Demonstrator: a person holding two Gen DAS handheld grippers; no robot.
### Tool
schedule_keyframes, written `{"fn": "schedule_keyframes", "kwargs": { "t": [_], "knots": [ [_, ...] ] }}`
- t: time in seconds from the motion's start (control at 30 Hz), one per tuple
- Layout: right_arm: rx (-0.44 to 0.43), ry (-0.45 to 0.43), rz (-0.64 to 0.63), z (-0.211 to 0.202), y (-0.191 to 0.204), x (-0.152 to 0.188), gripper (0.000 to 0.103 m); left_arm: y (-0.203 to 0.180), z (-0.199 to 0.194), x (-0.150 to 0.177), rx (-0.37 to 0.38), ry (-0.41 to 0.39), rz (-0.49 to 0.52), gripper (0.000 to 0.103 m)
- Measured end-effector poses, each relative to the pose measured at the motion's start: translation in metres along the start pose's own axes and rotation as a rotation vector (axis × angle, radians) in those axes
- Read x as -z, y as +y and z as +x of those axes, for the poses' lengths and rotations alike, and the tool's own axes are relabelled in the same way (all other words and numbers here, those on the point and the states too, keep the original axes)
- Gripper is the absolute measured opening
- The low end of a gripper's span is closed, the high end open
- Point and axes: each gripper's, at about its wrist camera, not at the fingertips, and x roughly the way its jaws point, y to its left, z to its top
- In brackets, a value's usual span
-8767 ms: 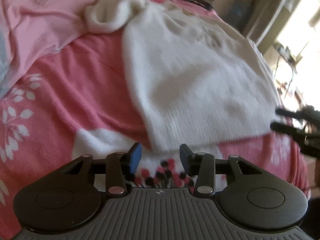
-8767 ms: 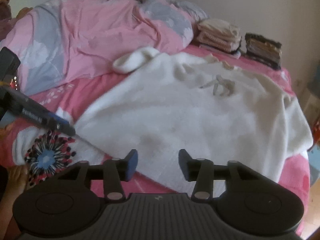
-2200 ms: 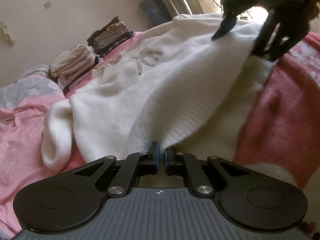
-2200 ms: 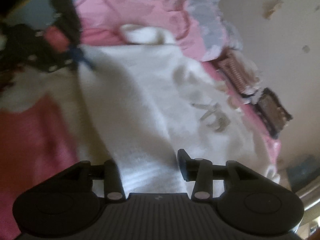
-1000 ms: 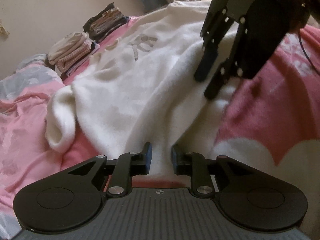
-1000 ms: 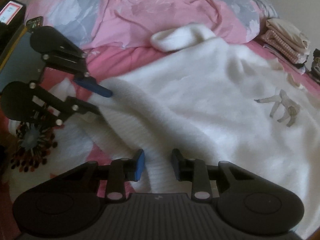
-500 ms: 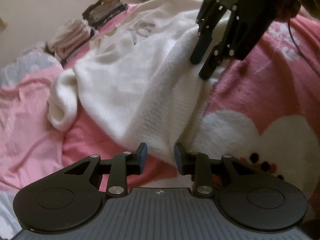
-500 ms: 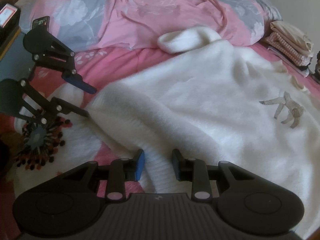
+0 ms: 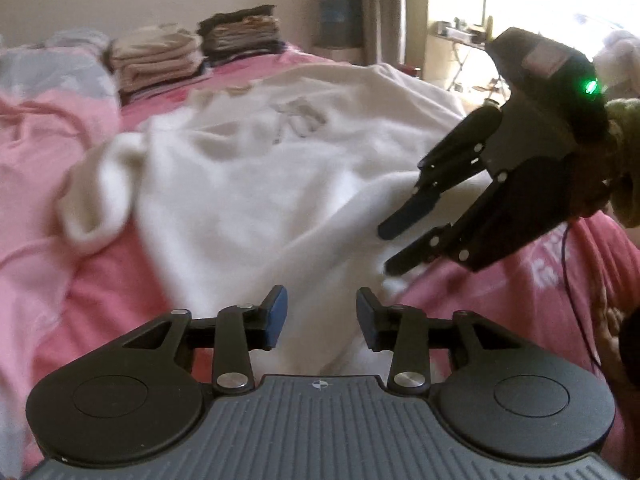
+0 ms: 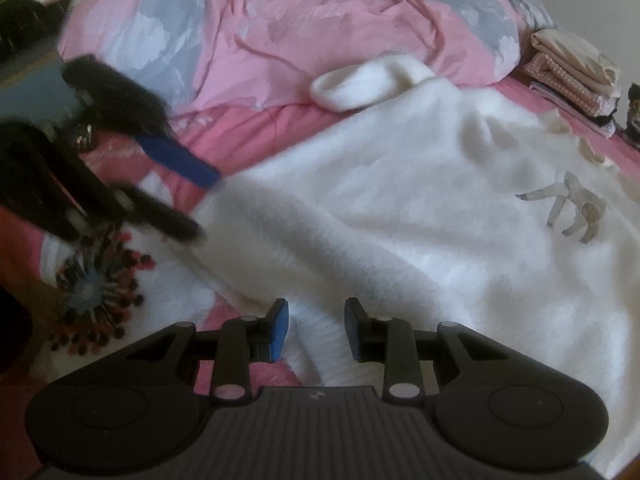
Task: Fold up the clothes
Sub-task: 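Open both grippers to release the folded hem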
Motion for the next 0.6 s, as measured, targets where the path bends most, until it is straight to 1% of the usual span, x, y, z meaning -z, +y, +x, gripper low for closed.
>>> {"fn": "schedule_keyframes", "kwargs": {
  "t": [0.03,0.17,0.23,0.33,0.4,0.53,0.6],
  "knots": [
    [-0.009,-0.008,0.017,-0.004,-0.002,-0.001,0.033,-0.002,0.008,-0.001,0.004,0.001,-0.006,0.031],
    [-0.06,-0.063,0.126,-0.026,-0.02,-0.01,0.033,-0.002,0.03,0.001,0.02,0.029,-0.052,0.029],
    [-0.062,-0.091,0.2,-0.033,-0.036,-0.018,0.033,-0.001,0.035,0.007,0.019,0.056,-0.063,0.028],
    [-0.037,-0.092,0.302,-0.03,-0.064,-0.031,0.033,0.002,0.039,0.014,0.021,0.086,-0.114,0.028],
    [0.003,-0.051,0.309,-0.017,-0.076,-0.04,0.033,0.004,0.038,0.016,0.023,0.089,-0.141,0.028],
    [0.023,0.1,0.323,0.023,-0.087,-0.046,0.032,0.003,0.039,0.017,0.013,0.099,-0.141,0.028],
    [0.09,0.147,0.28,0.047,-0.088,-0.044,0.021,0.003,0.042,0.016,0.01,0.106,-0.136,0.028]
  ]
}}
